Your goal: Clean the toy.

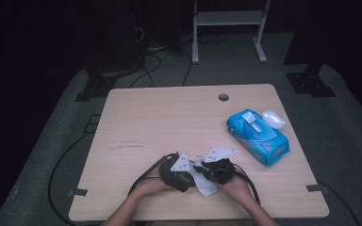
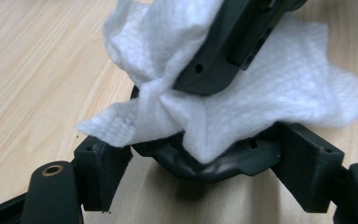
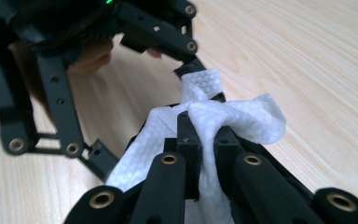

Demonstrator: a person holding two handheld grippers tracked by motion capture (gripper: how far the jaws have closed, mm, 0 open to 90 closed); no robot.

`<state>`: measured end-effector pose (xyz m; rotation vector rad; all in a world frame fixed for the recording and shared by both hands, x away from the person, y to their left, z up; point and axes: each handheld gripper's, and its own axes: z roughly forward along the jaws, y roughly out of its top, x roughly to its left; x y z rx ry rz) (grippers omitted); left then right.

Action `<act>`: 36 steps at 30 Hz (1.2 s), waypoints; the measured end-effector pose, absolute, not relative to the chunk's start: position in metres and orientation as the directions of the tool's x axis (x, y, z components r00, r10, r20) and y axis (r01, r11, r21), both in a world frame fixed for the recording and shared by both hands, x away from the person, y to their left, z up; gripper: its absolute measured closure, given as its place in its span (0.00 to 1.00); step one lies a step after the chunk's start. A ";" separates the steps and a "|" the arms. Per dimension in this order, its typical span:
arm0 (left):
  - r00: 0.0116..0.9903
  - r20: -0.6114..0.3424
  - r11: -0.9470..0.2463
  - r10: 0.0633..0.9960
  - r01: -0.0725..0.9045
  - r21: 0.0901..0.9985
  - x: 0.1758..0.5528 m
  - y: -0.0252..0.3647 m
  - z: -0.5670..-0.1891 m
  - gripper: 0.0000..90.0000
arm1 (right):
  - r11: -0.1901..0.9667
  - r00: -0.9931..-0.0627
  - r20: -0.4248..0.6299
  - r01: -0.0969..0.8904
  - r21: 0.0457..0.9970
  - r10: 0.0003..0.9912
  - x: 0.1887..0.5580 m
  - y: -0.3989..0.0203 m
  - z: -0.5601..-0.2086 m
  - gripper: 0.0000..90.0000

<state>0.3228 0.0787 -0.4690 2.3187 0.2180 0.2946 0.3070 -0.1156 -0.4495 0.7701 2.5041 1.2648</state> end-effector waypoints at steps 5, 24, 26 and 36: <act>0.960 0.156 -0.706 0.233 0.057 0.706 0.323 0.079 -0.471 0.27 | 0.532 -0.885 0.011 0.289 0.796 0.465 0.297 -0.097 -0.454 0.94; 0.950 0.158 -0.710 0.271 0.086 0.699 0.330 0.094 -0.471 0.27 | 0.529 -0.812 -0.057 0.323 0.785 0.581 0.301 -0.144 -0.450 0.94; 0.949 0.149 -0.704 0.280 0.097 0.704 0.332 0.096 -0.471 0.27 | 0.511 -0.786 -0.050 0.351 0.785 0.616 0.306 -0.153 -0.449 0.94; 0.944 0.175 -0.713 0.279 0.082 0.696 0.330 0.094 -0.472 0.27 | 0.485 -0.790 -0.035 0.339 0.806 0.611 0.308 -0.134 -0.453 0.94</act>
